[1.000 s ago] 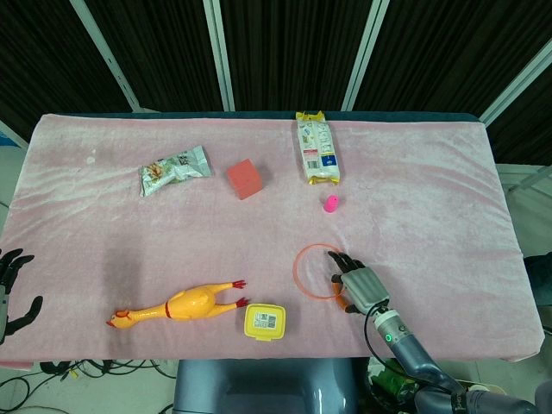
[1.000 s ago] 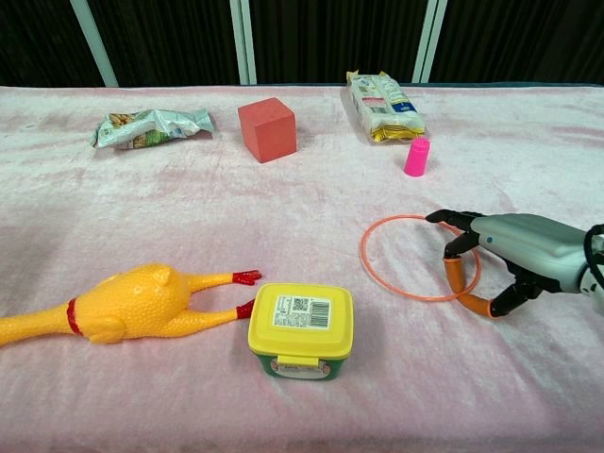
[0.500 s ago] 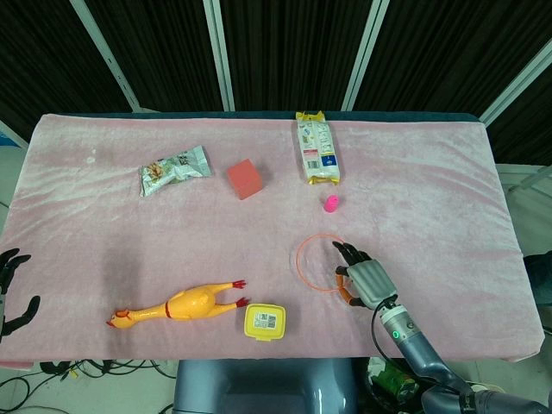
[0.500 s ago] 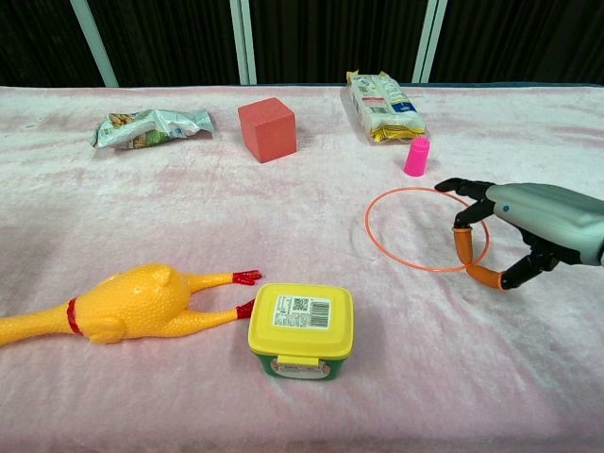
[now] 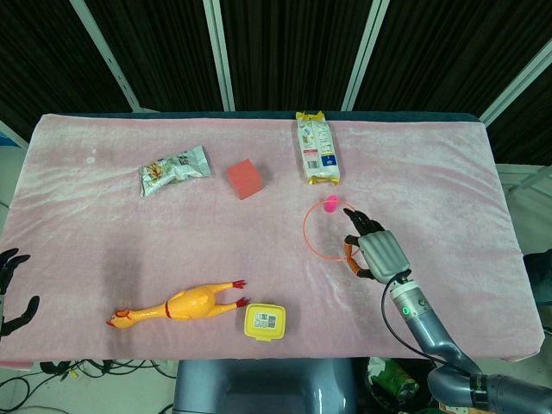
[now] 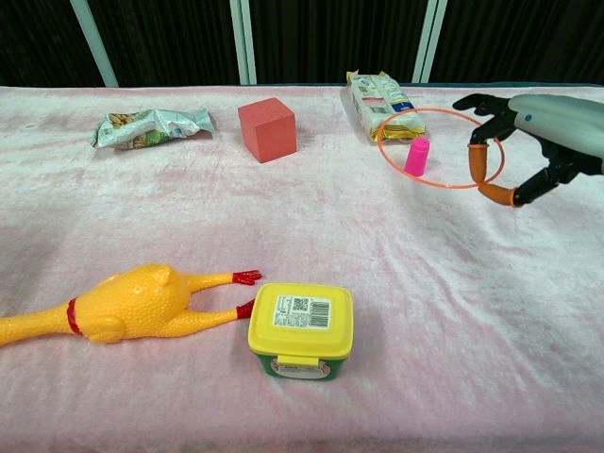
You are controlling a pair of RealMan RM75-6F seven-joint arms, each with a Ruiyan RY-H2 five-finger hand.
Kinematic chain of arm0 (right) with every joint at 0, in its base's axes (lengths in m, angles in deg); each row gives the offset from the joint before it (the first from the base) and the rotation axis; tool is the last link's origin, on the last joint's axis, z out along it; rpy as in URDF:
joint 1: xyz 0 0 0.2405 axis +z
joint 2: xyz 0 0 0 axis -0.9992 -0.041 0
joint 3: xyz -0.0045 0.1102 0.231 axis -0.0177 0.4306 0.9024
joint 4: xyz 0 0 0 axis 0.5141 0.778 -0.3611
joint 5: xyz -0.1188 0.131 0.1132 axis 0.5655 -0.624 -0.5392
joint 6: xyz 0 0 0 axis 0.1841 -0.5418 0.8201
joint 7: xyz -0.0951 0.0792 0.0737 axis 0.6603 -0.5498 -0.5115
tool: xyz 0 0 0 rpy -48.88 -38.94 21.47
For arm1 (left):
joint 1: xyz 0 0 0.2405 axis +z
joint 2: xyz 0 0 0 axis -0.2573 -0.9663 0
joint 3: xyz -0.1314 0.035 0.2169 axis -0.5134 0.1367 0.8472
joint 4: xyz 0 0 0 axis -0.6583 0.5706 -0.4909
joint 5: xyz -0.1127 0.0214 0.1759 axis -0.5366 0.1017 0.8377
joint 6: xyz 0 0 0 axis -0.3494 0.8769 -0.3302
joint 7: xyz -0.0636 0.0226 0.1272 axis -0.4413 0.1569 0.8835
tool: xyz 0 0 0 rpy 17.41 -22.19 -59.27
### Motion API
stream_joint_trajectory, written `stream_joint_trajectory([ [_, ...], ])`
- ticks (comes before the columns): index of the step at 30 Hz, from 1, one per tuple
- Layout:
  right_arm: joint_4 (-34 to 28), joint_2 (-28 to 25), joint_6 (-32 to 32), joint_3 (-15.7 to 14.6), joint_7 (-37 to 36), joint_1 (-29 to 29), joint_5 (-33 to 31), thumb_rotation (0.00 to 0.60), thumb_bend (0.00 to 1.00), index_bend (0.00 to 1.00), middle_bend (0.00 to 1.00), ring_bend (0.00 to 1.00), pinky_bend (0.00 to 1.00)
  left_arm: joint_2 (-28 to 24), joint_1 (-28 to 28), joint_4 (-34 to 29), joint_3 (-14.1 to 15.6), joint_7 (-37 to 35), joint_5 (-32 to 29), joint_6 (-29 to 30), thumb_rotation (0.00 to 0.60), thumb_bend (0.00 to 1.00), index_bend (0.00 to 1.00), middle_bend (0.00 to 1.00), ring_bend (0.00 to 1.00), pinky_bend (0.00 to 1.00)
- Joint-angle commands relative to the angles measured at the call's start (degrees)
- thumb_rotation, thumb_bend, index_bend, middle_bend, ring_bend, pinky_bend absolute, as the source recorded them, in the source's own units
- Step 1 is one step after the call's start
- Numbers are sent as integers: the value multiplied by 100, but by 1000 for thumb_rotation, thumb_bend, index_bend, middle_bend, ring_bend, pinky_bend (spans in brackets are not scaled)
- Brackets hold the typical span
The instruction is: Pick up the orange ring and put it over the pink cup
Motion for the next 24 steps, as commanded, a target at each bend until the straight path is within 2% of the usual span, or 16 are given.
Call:
stream_joint_trajectory([
  [1,304,-10,363,326,129,302,-475,600,383,748,0,0,188,-5,6,-3,-4,-8,0,7,600,332,200,116,0,0],
  [11,1307,469,985,574,306,820,-1281,600,383,748,0,0,188,-13,14,9,-33,-10,-39,10,600,332,201,116,0,0],
  [18,1912,809,1331,504,352,986,-1663,600,383,748,0,0,188,-39,27,-9,-50,-61,-40,29,600,332,201,116,0,0],
  [24,2238,1042,1403,352,289,968,-1713,600,382,748,0,0,188,-77,37,-11,-59,-147,-56,20,600,332,201,116,0,0],
])
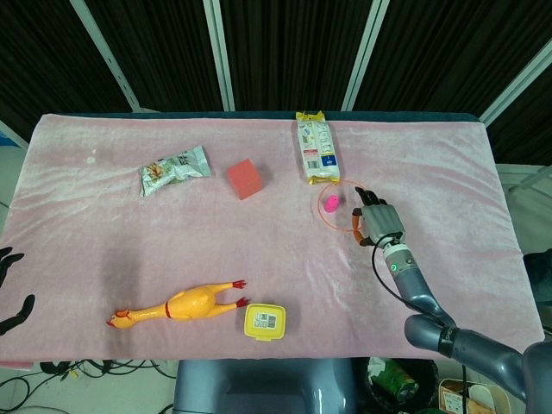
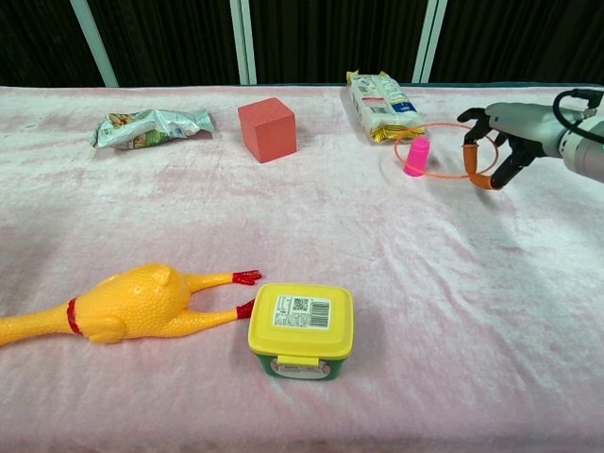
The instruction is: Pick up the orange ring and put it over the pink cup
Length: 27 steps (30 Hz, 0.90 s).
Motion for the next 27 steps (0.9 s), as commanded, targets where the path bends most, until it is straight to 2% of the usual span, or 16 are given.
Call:
stream_joint_trajectory([
  [1,153,121,46,-72,-43,4,-16,600,383,748,0,0,188,-9,-3,4,-4,-12,-11,-18,600,332,201,116,0,0],
  [5,451,333,132,-83,-166,47,-54,600,375,748,0,1,188,-16,-10,3,-1,-37,-17,-51,600,332,201,117,0,0],
  [8,676,485,171,-84,-278,89,-24,600,328,699,0,1,188,-23,-3,2,-6,-57,-11,-37,600,332,201,117,0,0],
  [13,921,604,179,-74,-370,135,24,600,250,413,0,0,188,-33,7,6,-16,-71,-25,-25,600,332,203,117,0,0],
  [16,947,602,195,-67,-381,146,16,600,243,309,0,0,188,-35,4,14,-28,-95,-31,-27,600,332,204,117,0,0],
  [19,818,515,254,-84,-268,151,-64,600,242,252,0,0,188,-32,-8,23,-32,-96,-52,-60,600,332,204,117,0,0],
  [23,487,373,175,-73,-104,124,-179,600,243,119,0,0,188,-36,-10,21,-27,-106,-42,-76,600,333,205,117,0,0],
  [27,-69,43,-8,-72,57,36,-231,600,242,104,0,0,187,-46,12,17,-43,-114,-54,-30,600,332,205,117,0,0],
])
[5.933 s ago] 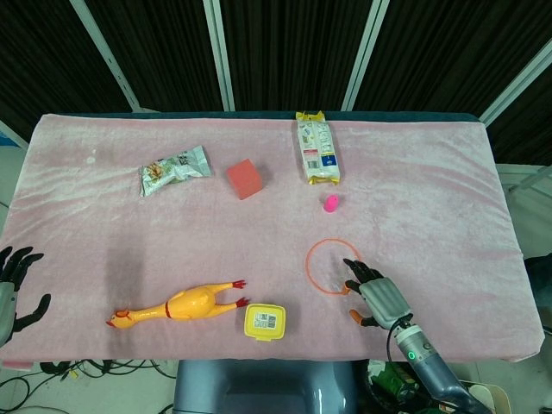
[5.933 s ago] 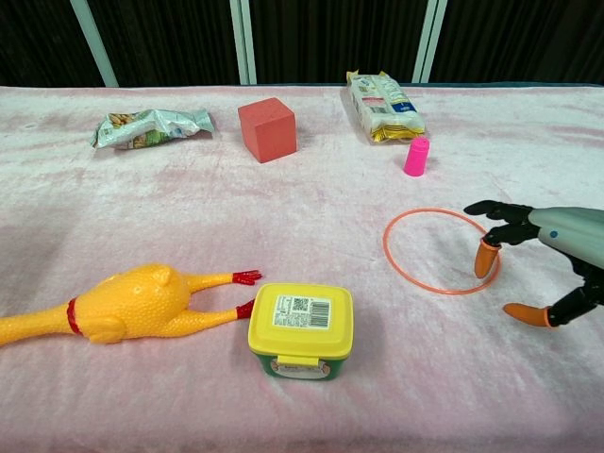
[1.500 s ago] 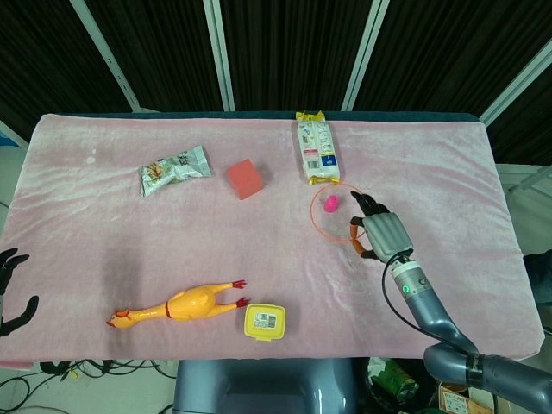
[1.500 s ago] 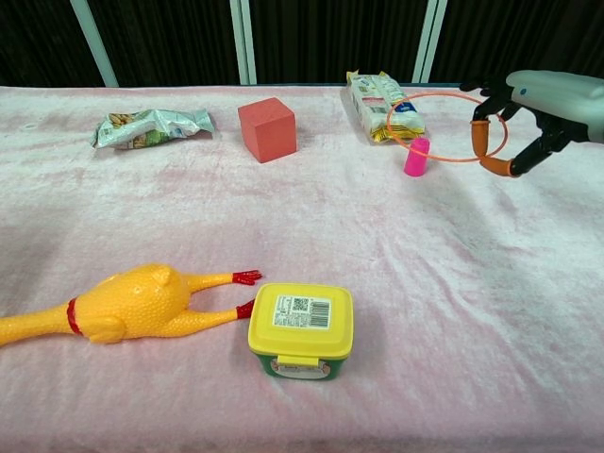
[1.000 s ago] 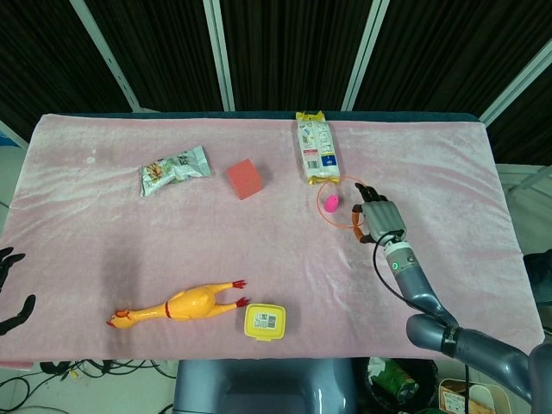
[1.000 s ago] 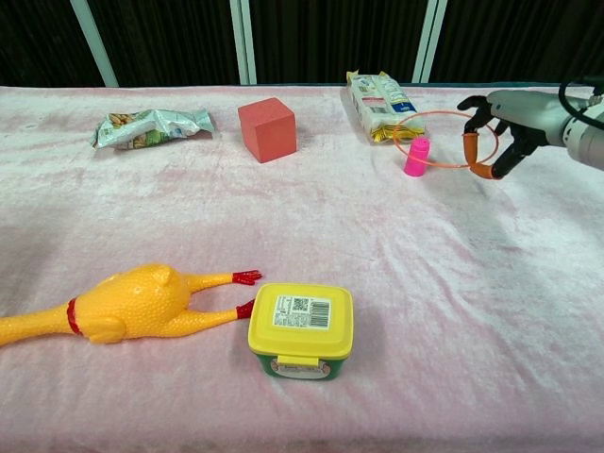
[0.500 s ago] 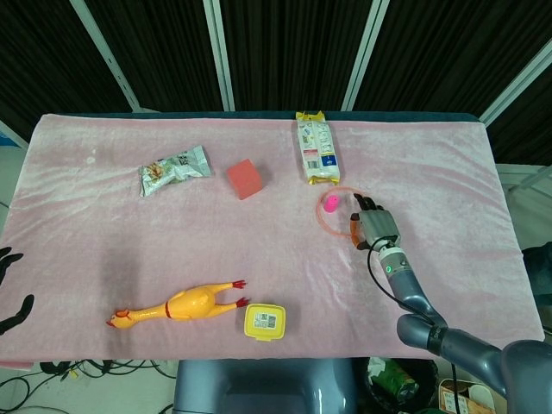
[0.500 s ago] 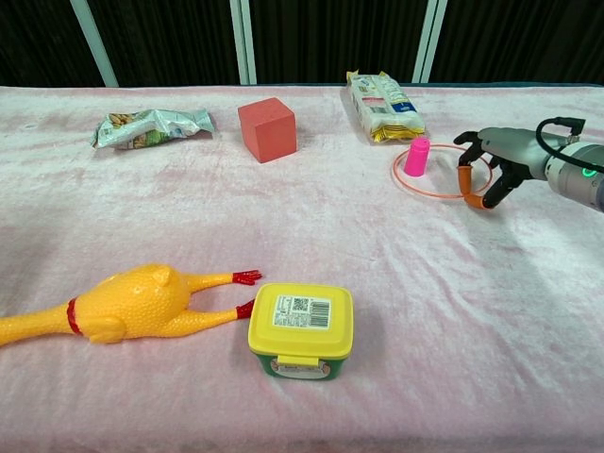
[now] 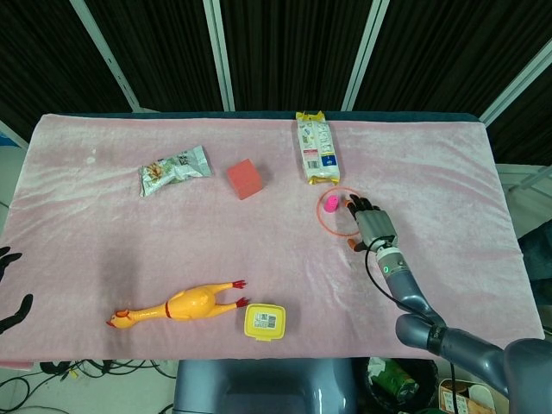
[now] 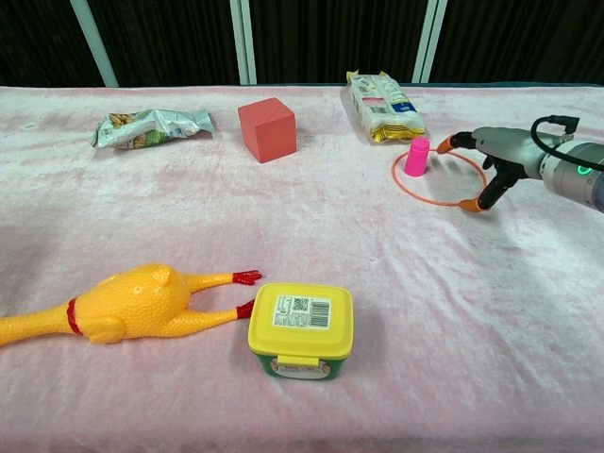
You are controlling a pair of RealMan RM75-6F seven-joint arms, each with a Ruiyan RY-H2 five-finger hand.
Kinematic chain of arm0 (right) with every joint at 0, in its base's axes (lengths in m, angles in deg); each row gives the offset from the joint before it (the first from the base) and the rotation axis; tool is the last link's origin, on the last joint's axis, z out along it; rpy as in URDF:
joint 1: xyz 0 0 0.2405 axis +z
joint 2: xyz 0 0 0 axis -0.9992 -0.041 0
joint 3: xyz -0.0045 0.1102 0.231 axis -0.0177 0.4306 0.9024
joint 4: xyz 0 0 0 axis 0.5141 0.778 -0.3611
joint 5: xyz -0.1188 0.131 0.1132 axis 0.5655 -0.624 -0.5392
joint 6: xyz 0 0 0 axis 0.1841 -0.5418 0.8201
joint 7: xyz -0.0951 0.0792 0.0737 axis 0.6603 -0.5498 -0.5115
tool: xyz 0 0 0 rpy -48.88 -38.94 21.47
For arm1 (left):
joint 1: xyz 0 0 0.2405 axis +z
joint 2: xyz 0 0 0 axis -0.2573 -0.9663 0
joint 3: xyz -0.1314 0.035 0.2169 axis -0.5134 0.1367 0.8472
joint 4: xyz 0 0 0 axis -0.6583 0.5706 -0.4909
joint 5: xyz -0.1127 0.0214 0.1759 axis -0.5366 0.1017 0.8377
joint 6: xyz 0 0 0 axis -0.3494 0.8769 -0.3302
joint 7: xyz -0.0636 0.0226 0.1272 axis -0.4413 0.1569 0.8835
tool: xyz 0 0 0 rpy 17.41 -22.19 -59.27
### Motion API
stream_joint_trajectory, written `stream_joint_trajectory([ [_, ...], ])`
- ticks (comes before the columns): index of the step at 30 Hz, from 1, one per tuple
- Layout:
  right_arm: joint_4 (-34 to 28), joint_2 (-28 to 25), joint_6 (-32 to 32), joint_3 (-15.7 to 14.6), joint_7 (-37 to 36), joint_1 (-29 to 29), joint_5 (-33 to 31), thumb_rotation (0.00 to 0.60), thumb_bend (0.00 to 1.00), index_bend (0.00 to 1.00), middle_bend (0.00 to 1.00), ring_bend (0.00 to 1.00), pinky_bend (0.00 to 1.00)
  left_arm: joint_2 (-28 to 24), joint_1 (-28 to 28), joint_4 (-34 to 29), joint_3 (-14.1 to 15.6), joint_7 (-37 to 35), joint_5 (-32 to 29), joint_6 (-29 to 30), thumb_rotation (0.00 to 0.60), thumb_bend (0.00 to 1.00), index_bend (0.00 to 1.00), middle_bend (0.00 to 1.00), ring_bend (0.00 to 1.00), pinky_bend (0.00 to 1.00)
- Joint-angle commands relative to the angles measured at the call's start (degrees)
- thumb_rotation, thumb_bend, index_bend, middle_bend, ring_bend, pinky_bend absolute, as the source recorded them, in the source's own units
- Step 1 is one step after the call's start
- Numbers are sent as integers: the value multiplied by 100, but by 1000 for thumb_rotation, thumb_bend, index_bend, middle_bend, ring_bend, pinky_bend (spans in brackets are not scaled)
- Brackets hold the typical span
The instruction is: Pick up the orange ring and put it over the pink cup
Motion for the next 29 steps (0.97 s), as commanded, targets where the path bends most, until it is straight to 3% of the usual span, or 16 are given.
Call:
stream_joint_trajectory([
  [1,-612,-413,-230,-18,207,-128,-59,600,242,104,0,0,188,-5,13,-2,-14,-12,-10,27,600,332,205,117,0,0],
  [5,-1477,-1030,-575,-123,445,-382,-56,600,242,104,0,0,188,-10,20,-3,-18,-32,0,39,600,332,205,117,0,0],
  [12,-3736,-2498,-2201,-662,543,-1572,640,600,236,38,0,0,188,-28,32,-9,0,-89,103,79,600,332,206,118,0,0],
  [15,-4144,-2746,-2852,-950,383,-2048,1177,600,230,4,0,0,188,-34,48,9,-1,-131,140,121,600,332,200,122,0,0],
  [18,-4215,-2828,-3709,-1449,404,-2650,2000,600,230,0,0,0,188,-32,70,25,6,-165,194,178,600,332,194,128,0,0],
  [22,-3886,-2594,-4476,-1838,375,-3171,2737,600,230,0,0,0,188,-29,123,-12,75,-141,265,220,600,332,191,127,0,0],
  [29,-3208,-2184,-4941,-1811,360,-3451,3091,600,223,0,0,0,187,65,149,-63,101,93,226,225,600,332,188,107,0,0],
])
